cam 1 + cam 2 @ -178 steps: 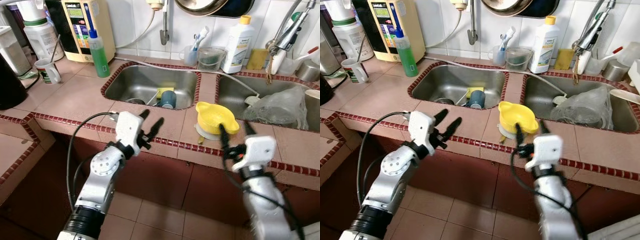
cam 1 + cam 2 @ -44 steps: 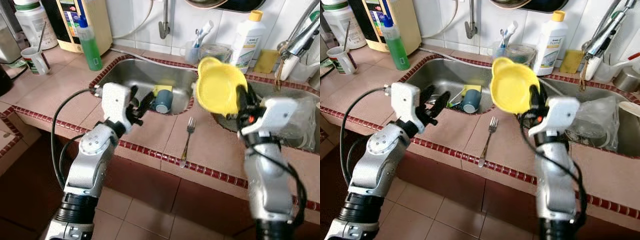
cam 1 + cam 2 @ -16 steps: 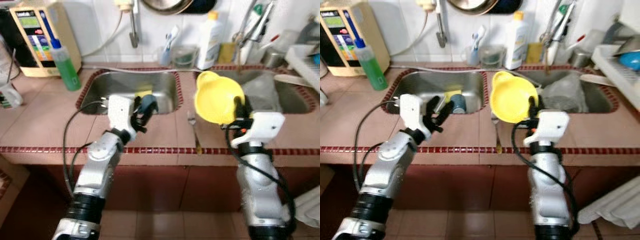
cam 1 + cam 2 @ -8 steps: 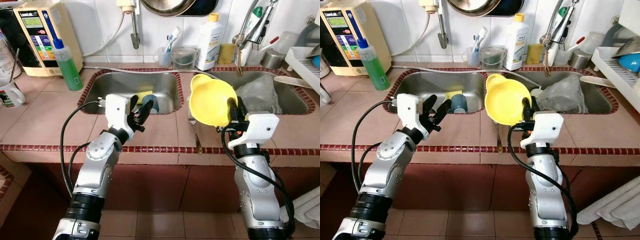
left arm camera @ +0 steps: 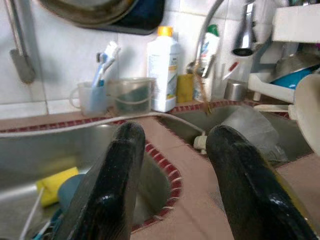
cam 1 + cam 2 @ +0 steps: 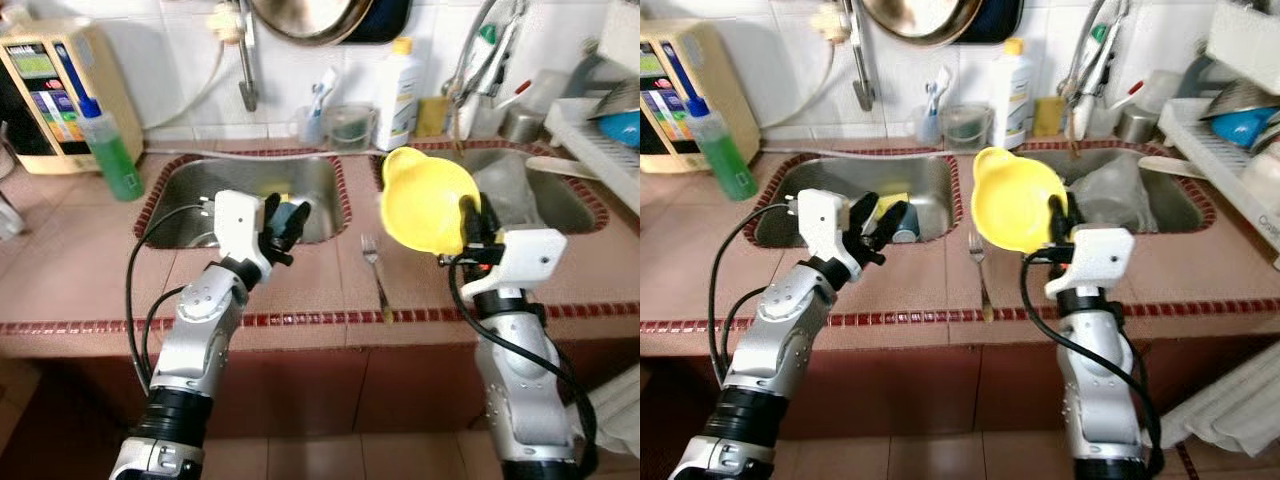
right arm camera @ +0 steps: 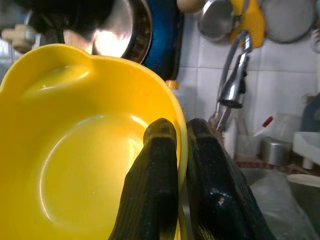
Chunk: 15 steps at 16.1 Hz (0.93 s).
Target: Kitchen organization
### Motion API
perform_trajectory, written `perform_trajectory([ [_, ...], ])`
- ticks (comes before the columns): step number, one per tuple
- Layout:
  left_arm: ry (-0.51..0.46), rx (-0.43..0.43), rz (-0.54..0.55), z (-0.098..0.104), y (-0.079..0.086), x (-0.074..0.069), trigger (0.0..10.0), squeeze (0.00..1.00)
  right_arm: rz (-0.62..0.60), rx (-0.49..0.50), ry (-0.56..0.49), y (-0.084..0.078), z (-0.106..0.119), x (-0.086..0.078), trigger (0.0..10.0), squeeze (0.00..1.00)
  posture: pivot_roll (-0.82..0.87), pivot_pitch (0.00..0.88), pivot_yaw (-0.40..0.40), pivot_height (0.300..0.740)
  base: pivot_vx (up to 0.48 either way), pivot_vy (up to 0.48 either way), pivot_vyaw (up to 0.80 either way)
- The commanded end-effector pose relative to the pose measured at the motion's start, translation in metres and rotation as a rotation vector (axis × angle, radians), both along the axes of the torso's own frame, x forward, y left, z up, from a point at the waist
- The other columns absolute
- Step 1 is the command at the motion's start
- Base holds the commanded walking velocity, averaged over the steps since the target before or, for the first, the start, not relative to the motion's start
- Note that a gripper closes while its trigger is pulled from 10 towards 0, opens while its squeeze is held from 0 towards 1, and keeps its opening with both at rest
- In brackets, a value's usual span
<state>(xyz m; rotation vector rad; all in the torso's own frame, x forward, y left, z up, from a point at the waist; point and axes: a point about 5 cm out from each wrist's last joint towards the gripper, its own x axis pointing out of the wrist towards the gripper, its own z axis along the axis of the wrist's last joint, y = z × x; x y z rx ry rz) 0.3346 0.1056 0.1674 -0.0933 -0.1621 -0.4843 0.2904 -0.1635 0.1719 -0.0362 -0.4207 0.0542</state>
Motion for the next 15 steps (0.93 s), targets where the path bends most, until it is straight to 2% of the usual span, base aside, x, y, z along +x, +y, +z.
perform_trajectory([
  [1, 0.008, 0.011, 0.013, -0.001, 0.005, 0.001, 10.0, 0.00, 0.024, 0.008, -0.020, 0.006, 0.005, -0.001, 10.0, 0.00, -0.10, 0.000, 0.037, 0.740, 0.371, 0.000, 0.00],
  [10, 0.030, 0.004, 0.007, -0.005, 0.002, -0.004, 10.0, 0.00, 0.034, -0.001, -0.005, 0.007, 0.003, -0.004, 10.0, 0.00, -0.09, 0.019, 0.031, 0.740, 0.360, 0.000, 0.00],
  [13, 0.060, -0.012, 0.012, -0.009, 0.000, -0.005, 10.0, 0.00, 0.037, -0.003, 0.003, 0.006, 0.003, -0.004, 10.0, 0.00, -0.10, 0.027, 0.028, 0.740, 0.000, 0.000, 0.00],
  [15, 0.130, 0.007, 0.024, -0.016, -0.001, -0.004, 10.0, 0.00, 0.037, 0.000, 0.020, 0.006, 0.001, -0.005, 10.0, 0.00, -0.09, 0.034, 0.025, 0.740, 0.000, 0.000, 0.00],
])
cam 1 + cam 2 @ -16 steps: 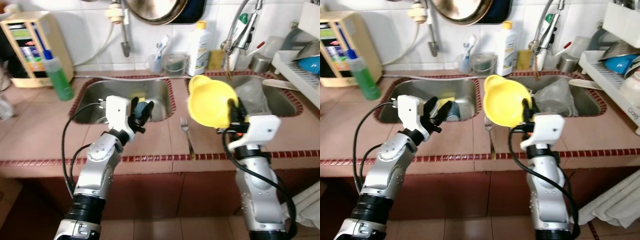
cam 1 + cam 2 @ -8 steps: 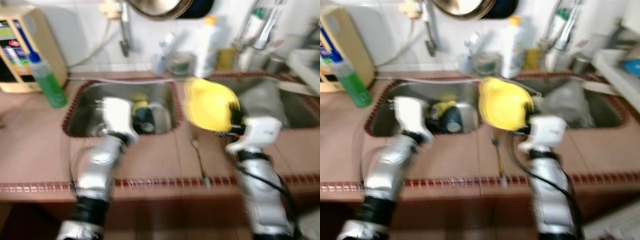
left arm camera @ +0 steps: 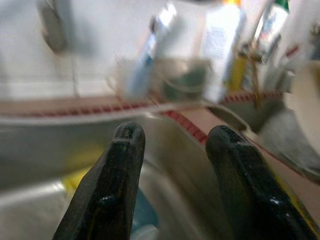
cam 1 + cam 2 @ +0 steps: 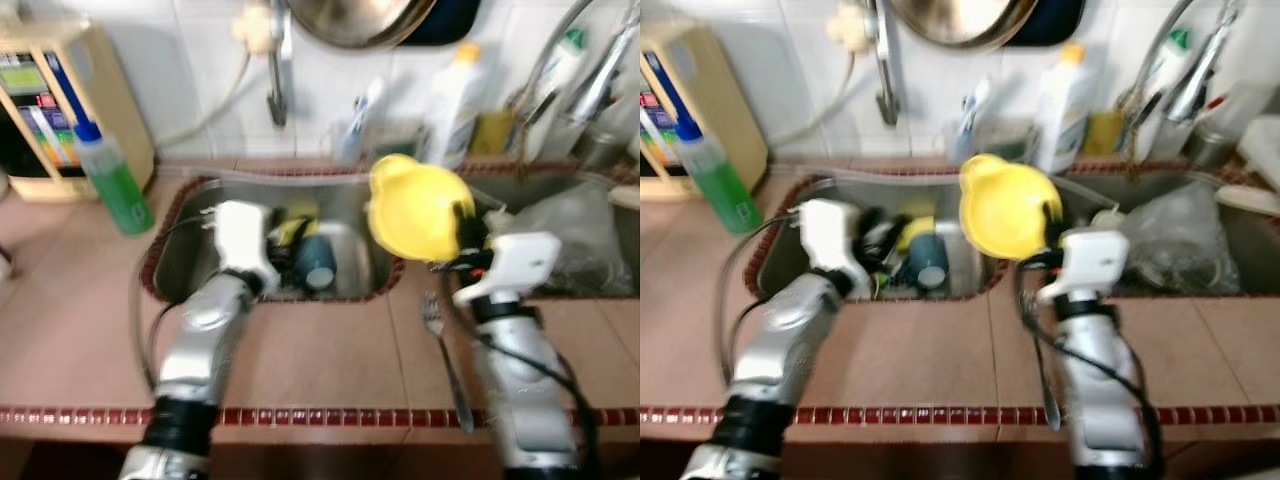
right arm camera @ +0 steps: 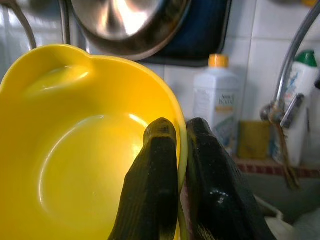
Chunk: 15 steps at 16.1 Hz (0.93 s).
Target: Kitchen organization
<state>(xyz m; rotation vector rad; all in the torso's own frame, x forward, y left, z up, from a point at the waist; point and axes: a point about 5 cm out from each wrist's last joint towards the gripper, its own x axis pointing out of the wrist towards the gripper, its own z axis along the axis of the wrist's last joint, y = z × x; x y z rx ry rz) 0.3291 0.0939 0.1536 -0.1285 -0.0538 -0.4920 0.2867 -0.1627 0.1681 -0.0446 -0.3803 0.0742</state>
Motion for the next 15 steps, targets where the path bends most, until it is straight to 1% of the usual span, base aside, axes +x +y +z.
perform_trajectory([
  [1, 0.017, 0.027, 0.032, -0.002, 0.009, 0.001, 10.0, 0.00, 0.014, 0.017, 0.000, 0.005, 0.003, 0.000, 10.0, 0.00, -0.10, 0.035, 0.026, 0.740, 0.000, 0.000, 0.00],
  [2, 0.020, 0.028, 0.025, -0.003, 0.009, 0.000, 10.0, 0.00, 0.010, 0.043, 0.036, 0.004, 0.000, 0.001, 10.0, 0.00, -0.10, 0.037, 0.025, 0.740, 0.000, 0.000, 0.00],
  [3, 0.050, 0.028, 0.027, -0.004, 0.008, 0.001, 10.0, 0.00, 0.001, 0.037, 0.037, 0.002, -0.001, 0.001, 10.0, 0.00, -0.10, 0.040, 0.024, 0.740, 0.000, 0.000, 0.00],
  [4, 0.055, 0.035, 0.031, -0.004, 0.008, 0.001, 10.0, 0.00, -0.005, 0.034, 0.042, 0.001, -0.001, 0.001, 10.0, 0.00, -0.10, 0.044, 0.023, 0.740, 0.000, 0.000, 0.00],
  [5, 0.076, 0.035, 0.016, -0.004, 0.006, 0.001, 10.0, 0.00, -0.035, 0.029, 0.059, -0.004, -0.002, 0.002, 10.0, 0.00, -0.10, 0.051, 0.023, 0.740, 0.000, 0.000, 0.00],
  [8, 0.070, 0.064, 0.013, -0.004, 0.003, -0.002, 10.0, 0.00, -0.054, 0.023, 0.121, -0.013, -0.006, 0.003, 10.0, 0.00, -0.11, 0.071, 0.024, 0.740, 0.000, 0.000, 0.00],
  [9, 0.052, 0.062, -0.011, -0.004, 0.001, -0.006, 10.0, 0.00, -0.089, 0.029, 0.123, -0.018, -0.006, 0.001, 10.0, 0.00, -0.11, 0.079, 0.026, 0.740, 0.000, 0.000, 0.00],
  [11, 0.059, 0.053, -0.034, -0.005, -0.002, -0.012, 10.0, 0.00, -0.107, 0.013, 0.124, -0.022, -0.007, -0.002, 10.0, 0.00, -0.12, 0.114, 0.027, 0.740, 0.000, 0.000, 0.00],
  [12, 0.059, 0.059, -0.034, -0.005, -0.002, -0.013, 10.0, 0.00, -0.110, 0.011, 0.123, -0.022, -0.007, -0.003, 10.0, 0.00, -0.12, 0.114, 0.027, 0.740, 0.000, 0.000, 0.00],
  [13, 0.061, 0.056, -0.055, -0.003, -0.004, -0.016, 10.0, 0.00, -0.100, 0.007, 0.127, -0.022, -0.006, -0.005, 10.0, 0.00, -0.12, 0.140, 0.033, 0.740, 0.000, 0.000, 0.00],
  [14, 0.050, 0.033, -0.091, 0.003, -0.007, -0.020, 10.0, 0.00, -0.081, 0.014, 0.122, -0.022, -0.003, -0.004, 10.0, 0.00, -0.12, 0.162, 0.038, 0.740, 0.000, 0.000, 0.00],
  [15, 0.053, 0.020, -0.102, 0.005, -0.008, -0.020, 10.0, 0.00, -0.074, 0.006, 0.120, -0.021, -0.001, -0.004, 10.0, 0.00, -0.12, 0.169, 0.041, 0.740, 0.000, 0.000, 0.00],
])
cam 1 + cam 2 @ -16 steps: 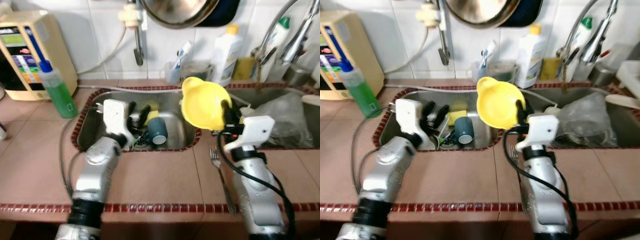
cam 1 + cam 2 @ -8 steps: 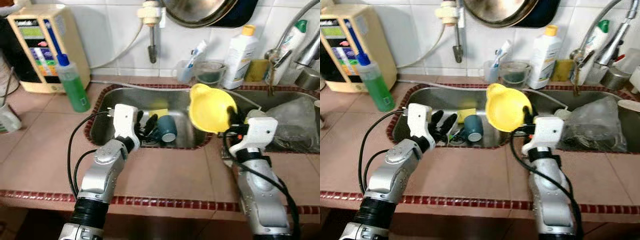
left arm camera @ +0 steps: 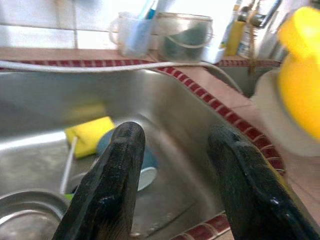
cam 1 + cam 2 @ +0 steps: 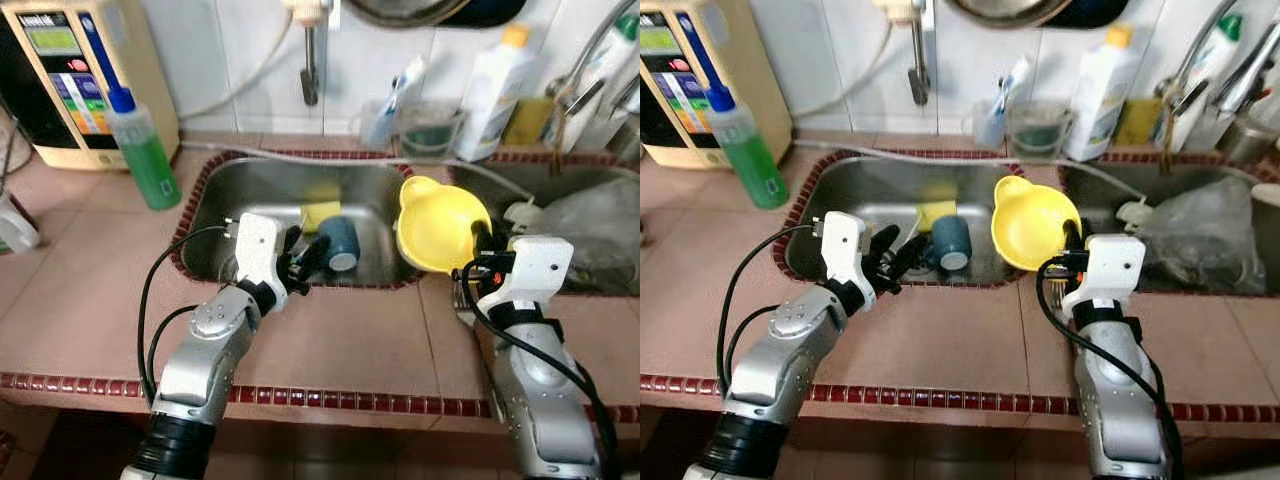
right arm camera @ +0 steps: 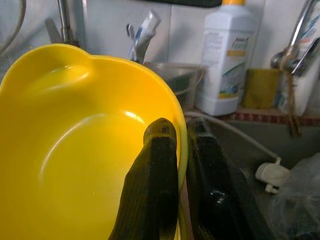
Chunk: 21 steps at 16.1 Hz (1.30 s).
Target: Kitchen organization
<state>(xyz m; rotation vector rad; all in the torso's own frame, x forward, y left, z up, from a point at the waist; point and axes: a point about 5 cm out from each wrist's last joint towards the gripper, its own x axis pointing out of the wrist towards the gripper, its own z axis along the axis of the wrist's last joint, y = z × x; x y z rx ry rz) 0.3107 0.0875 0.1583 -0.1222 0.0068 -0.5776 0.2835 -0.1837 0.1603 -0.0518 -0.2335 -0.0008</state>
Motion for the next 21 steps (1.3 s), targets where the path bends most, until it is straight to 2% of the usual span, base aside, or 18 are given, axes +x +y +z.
perform_trajectory([
  [1, -0.008, -0.004, -0.032, 0.005, -0.002, -0.003, 10.0, 0.00, 0.020, 0.004, -0.033, 0.001, 0.010, 0.000, 10.0, 0.00, -0.12, 0.181, 0.045, 0.740, 0.000, 0.000, 0.00],
  [5, -0.037, -0.008, -0.087, 0.020, -0.001, -0.004, 10.0, 0.00, 0.151, 0.024, -0.066, 0.006, 0.028, 0.012, 10.0, 0.00, -0.12, 0.219, 0.062, 0.740, 0.000, 0.000, 0.00],
  [7, -0.051, -0.003, -0.107, 0.028, -0.001, -0.005, 10.0, 0.00, 0.262, 0.021, -0.068, 0.011, 0.037, 0.018, 10.0, 0.00, -0.11, 0.234, 0.063, 0.740, 0.000, 0.000, 0.00],
  [9, -0.052, 0.000, -0.110, 0.030, 0.000, -0.005, 10.0, 0.00, 0.302, 0.005, -0.065, 0.012, 0.043, 0.025, 10.0, 0.00, -0.10, 0.241, 0.061, 0.740, 0.000, 0.000, 0.00],
  [11, -0.049, 0.012, -0.110, 0.028, 0.007, -0.003, 10.0, 0.00, 0.381, -0.001, -0.046, 0.012, 0.052, 0.040, 10.0, 0.00, -0.09, 0.267, 0.054, 0.740, 0.000, 0.000, 0.00],
  [14, -0.063, 0.028, -0.116, 0.035, 0.021, -0.003, 10.0, 0.00, 0.411, -0.013, -0.015, 0.004, 0.055, 0.054, 10.0, 0.00, -0.08, 0.291, 0.039, 0.740, 0.000, 0.000, 0.00],
  [17, -0.074, 0.043, -0.120, 0.040, 0.028, -0.006, 10.0, 0.00, 0.430, 0.000, 0.016, -0.001, 0.052, 0.062, 10.0, 0.00, -0.06, 0.309, 0.032, 0.740, 0.000, 0.000, 0.00],
  [18, -0.085, 0.053, -0.130, 0.045, 0.031, -0.014, 10.0, 0.00, 0.437, 0.018, 0.043, -0.004, 0.050, 0.069, 10.0, 0.00, -0.05, 0.320, 0.028, 0.740, 0.000, 0.000, 0.00],
  [21, -0.106, 0.048, -0.156, 0.057, 0.029, -0.024, 10.0, 0.00, 0.447, 0.035, 0.070, -0.009, 0.047, 0.078, 10.0, 0.00, -0.03, 0.327, 0.017, 0.740, 0.000, 0.000, 0.00],
])
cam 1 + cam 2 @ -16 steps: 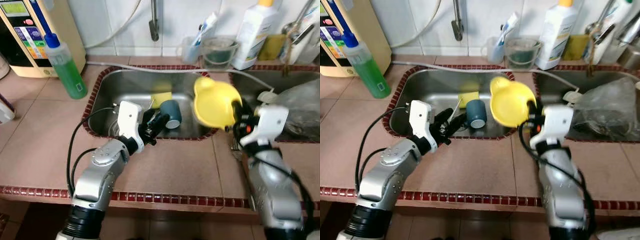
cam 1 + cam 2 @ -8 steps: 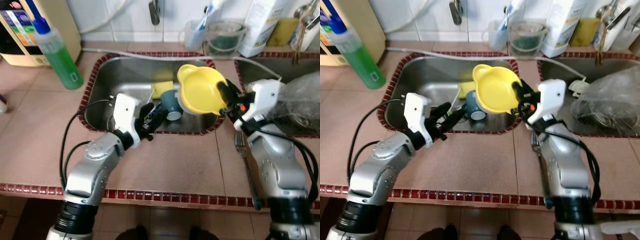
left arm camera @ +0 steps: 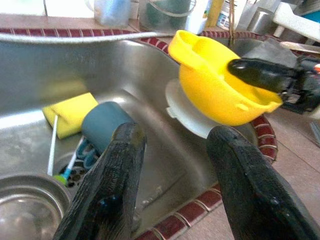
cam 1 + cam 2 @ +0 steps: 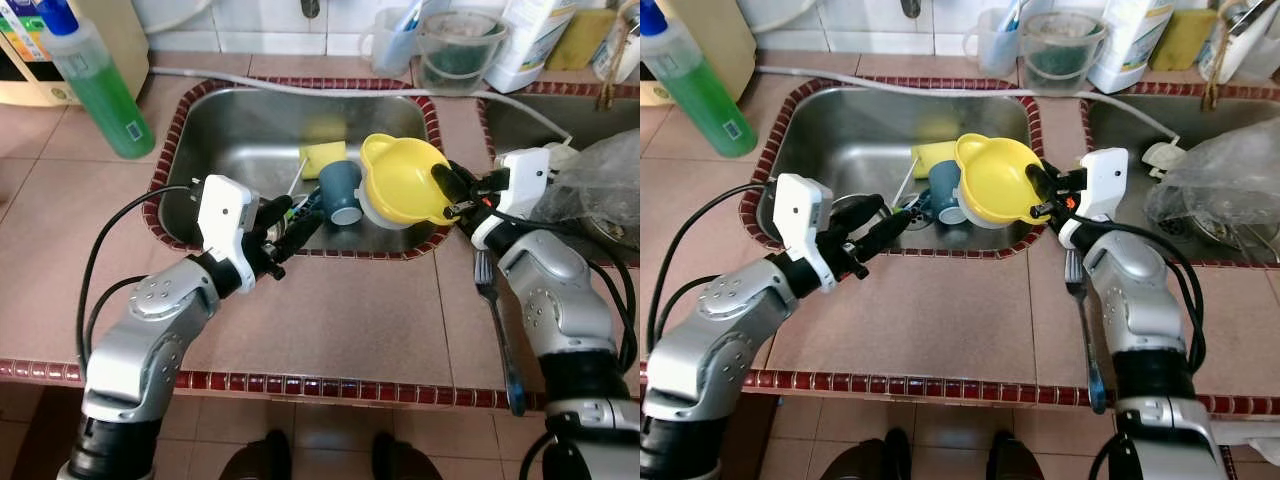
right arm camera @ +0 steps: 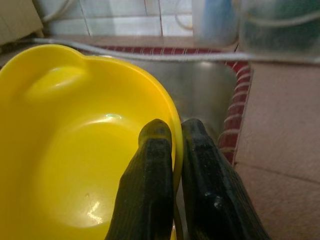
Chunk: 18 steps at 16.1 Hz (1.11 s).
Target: Kitchen organization
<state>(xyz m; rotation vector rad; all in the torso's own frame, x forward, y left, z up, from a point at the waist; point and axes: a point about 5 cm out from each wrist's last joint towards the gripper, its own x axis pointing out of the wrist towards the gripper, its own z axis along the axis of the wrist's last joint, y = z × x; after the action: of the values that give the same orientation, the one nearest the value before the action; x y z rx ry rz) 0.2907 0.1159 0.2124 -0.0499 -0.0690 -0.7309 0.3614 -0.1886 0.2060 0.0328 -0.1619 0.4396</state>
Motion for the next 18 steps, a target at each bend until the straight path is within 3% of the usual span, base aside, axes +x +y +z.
perform_trajectory([
  [1, -0.018, -0.010, -0.020, 0.008, -0.002, -0.009, 10.0, 0.00, 0.005, -0.004, 0.003, -0.005, 0.000, 0.004, 10.0, 0.00, -0.02, 0.328, 0.014, 0.740, 0.000, 0.000, 0.00],
  [6, -0.015, -0.055, -0.059, 0.017, -0.017, -0.023, 10.0, 0.00, 0.046, 0.008, 0.030, -0.001, 0.005, 0.021, 10.0, 0.00, 0.00, 0.326, 0.001, 0.740, 0.000, 0.000, 0.00],
  [12, -0.001, -0.063, -0.042, 0.019, -0.018, -0.025, 10.0, 0.00, 0.096, -0.019, 0.041, 0.001, 0.009, 0.030, 10.0, 0.00, 0.00, 0.315, -0.010, 0.740, 0.000, 0.000, 0.00],
  [13, 0.000, -0.064, -0.042, 0.019, -0.018, -0.025, 10.0, 0.00, 0.117, -0.021, 0.045, 0.000, 0.008, 0.029, 10.0, 1.00, 0.00, 0.314, -0.012, 0.740, 0.000, 0.000, 0.00],
  [18, 0.006, -0.070, -0.045, 0.018, -0.021, -0.023, 10.0, 0.00, 0.150, -0.013, 0.023, -0.003, 0.009, 0.028, 10.0, 1.00, -0.01, 0.302, -0.006, 0.740, 0.000, 0.000, 0.00],
])
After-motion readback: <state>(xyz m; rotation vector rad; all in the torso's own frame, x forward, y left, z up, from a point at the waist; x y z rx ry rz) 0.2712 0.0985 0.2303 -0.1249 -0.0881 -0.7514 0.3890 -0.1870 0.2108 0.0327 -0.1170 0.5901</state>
